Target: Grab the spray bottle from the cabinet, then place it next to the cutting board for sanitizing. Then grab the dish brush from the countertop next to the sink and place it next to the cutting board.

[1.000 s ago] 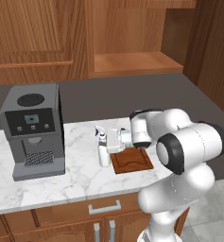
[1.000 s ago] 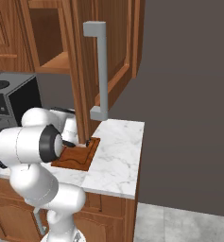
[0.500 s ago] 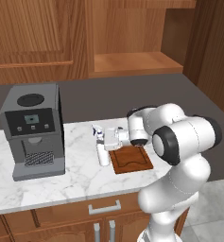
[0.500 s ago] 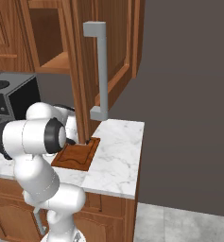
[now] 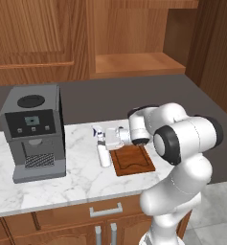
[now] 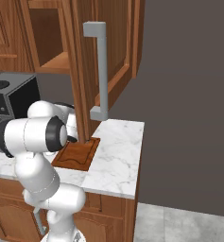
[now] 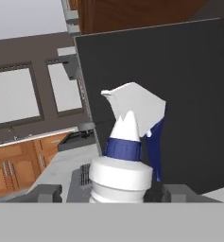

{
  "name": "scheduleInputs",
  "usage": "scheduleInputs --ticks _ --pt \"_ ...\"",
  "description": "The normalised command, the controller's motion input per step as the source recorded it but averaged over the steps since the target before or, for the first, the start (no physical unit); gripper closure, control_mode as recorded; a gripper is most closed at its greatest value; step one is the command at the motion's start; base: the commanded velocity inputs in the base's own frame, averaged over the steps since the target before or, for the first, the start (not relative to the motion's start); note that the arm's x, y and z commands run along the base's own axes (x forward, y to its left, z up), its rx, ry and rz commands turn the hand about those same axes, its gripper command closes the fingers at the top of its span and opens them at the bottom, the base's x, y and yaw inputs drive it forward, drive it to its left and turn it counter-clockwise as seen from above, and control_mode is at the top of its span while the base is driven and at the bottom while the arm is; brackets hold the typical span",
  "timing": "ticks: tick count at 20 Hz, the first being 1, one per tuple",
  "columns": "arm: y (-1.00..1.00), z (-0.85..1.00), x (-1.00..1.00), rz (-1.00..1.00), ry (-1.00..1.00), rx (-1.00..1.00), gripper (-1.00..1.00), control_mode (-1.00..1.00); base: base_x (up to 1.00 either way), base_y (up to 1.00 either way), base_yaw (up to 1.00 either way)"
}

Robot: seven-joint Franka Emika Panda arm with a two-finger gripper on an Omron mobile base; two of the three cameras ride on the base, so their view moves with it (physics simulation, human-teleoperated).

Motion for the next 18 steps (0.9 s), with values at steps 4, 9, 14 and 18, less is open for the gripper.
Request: scheduleInputs --ticks 4,9,14,18 --pt "0.0 -0.02 -0.01 0.0 0.0 0.0 -1.0 -1.0 0.0 0.0 0.0" --pt "-0.02 -0.02 -0.11 0.0 0.0 0.0 -1.0 -1.0 0.0 0.0 0.0" --pt "-0.03 -0.02 -0.29 0.0 0.0 0.0 -1.0 -1.0 0.0 0.0 0.0" --pt "-0.08 -0.08 -0.28 0.0 0.0 0.0 -1.0 -1.0 0.0 0.0 0.0"
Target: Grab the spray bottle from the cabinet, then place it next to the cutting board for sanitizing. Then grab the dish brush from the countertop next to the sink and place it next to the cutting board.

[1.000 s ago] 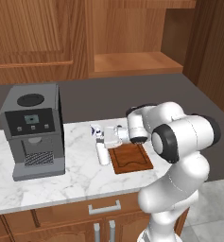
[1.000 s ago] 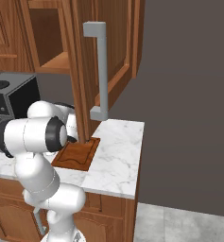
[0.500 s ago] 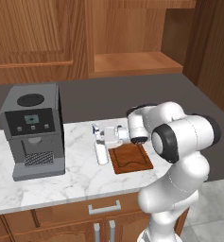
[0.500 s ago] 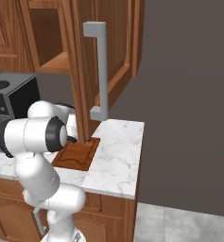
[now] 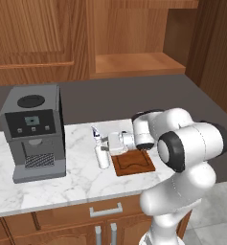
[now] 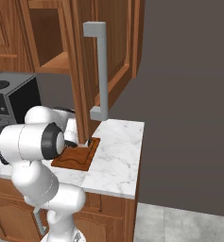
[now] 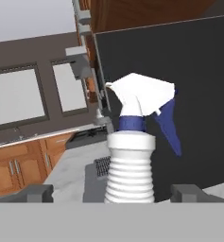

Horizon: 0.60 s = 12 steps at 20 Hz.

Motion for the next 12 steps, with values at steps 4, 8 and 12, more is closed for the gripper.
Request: scheduleInputs --ticks 4,8,12 --pt "-0.15 -0.07 -0.2 0.0 0.0 0.0 -1.0 -1.0 0.0 0.0 0.0" --pt "-0.31 -0.01 -0.12 0.0 0.0 0.0 -1.0 -1.0 0.0 0.0 0.0" --pt "-0.41 0.0 -0.14 0.0 0.0 0.01 -1.0 -1.0 0.0 0.0 0.0"
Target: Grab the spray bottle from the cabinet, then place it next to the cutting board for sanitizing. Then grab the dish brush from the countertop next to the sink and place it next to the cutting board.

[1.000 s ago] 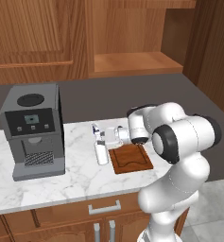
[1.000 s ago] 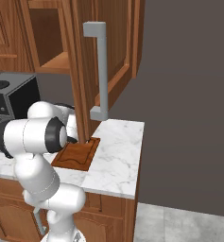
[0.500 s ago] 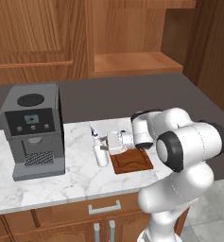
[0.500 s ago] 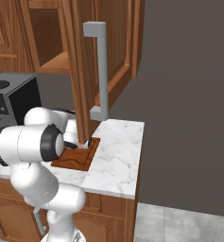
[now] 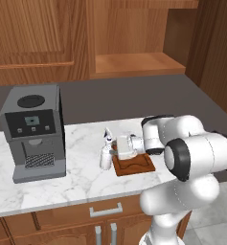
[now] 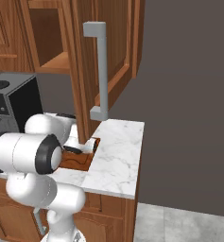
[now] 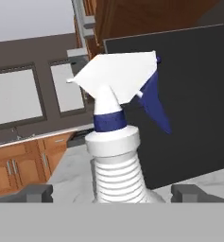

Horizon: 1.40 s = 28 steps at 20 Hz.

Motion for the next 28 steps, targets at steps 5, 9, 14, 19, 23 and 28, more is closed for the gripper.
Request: scheduleInputs --ticks 5,9,14,19,23,28 --pt "-0.31 0.02 -0.32 0.0 -0.02 0.02 -1.0 -1.0 0.0 0.0 0.0" --pt "-0.07 0.42 -0.39 0.0 -0.02 0.0 -1.0 -1.0 0.0 0.0 0.0" --pt "0.0 0.97 -0.31 0.0 0.0 0.0 -1.0 -1.0 0.0 0.0 0.0" --pt "0.0 1.0 -0.15 0.0 0.13 -0.01 -1.0 -1.0 0.0 0.0 0.0" --pt "0.0 1.0 -0.27 -0.05 0.27 -0.08 -1.0 -1.0 0.0 0.0 0.0" --pt "-0.02 0.78 -0.43 -0.18 0.44 -0.12 -1.0 -1.0 0.0 0.0 0.0"
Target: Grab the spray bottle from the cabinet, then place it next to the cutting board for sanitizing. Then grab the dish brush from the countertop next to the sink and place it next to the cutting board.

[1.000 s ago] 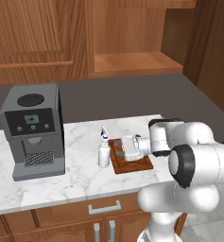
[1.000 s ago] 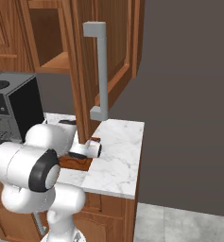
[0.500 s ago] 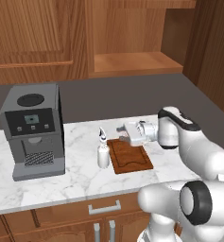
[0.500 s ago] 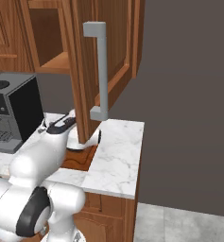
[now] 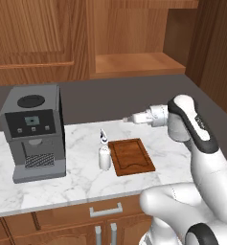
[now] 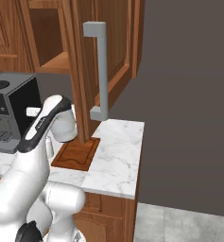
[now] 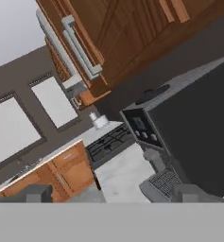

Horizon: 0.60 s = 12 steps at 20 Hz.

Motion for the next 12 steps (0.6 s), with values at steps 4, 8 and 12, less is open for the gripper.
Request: scheduleInputs --ticks 4,8,12 --pt "0.0 0.55 -0.52 -0.2 0.44 -0.2 -1.0 -1.0 0.0 0.0 0.0" --pt "0.0 0.27 -0.45 -0.17 0.43 -0.27 -1.0 -1.0 0.0 0.0 0.0" --pt "-0.03 0.31 -0.23 -0.17 0.42 -0.36 -1.0 -1.0 0.0 0.0 0.0"
